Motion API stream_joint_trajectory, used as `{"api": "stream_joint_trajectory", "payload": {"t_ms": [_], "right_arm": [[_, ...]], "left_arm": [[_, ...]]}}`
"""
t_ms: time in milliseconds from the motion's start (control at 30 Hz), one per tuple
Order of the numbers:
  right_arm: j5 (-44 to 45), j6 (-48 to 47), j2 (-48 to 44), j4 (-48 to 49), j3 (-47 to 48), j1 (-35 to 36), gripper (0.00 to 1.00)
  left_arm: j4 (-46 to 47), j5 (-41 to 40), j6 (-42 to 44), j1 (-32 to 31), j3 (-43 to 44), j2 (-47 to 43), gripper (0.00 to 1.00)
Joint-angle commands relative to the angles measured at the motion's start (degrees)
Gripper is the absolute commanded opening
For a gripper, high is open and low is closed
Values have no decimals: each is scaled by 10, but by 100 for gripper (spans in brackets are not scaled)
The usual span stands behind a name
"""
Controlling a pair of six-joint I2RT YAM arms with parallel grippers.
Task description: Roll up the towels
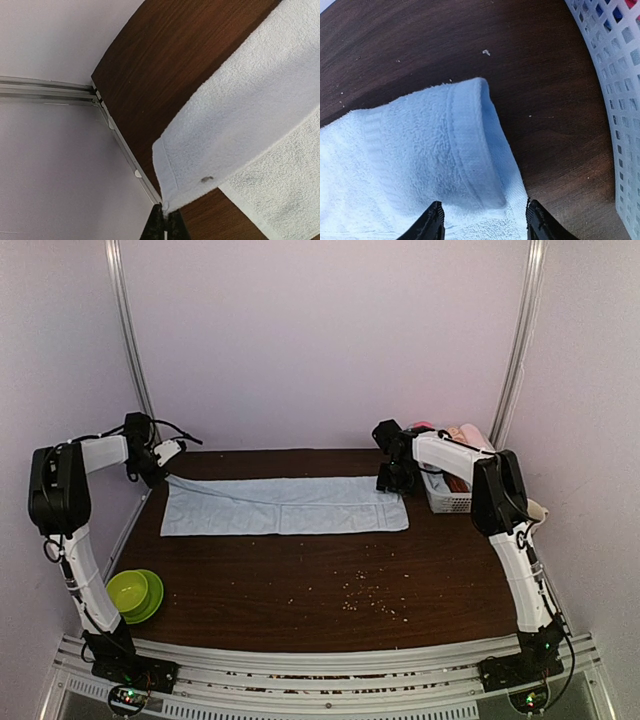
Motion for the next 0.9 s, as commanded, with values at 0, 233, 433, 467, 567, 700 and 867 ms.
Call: {"api": "stream_joint_trajectory", "payload": {"t_ms": [0, 233, 433, 467, 567, 700, 867], "right_arm": [[6, 13, 17, -27, 27, -4, 56], [9, 19, 22, -34, 36, -4, 26], [9, 25, 23, -36, 37, -5, 15], [9, 26, 23, -36, 38, -5, 14], [11, 28, 24, -37, 38, -4, 8], [8, 22, 25, -41, 42, -4, 4], [-18, 12, 15, -56, 26, -3, 6]], "left_arm": [[15, 13, -1, -2, -10, -25, 0], [34, 13, 8, -1, -31, -33, 0], [35, 18, 8, -1, -29, -34, 0], [34, 19, 8, -1, -29, -34, 0], [34, 17, 10, -1, -32, -37, 0], [31, 20, 10, -1, -37, -39, 0], [30, 33, 29, -1, -64, -59, 0]]}}
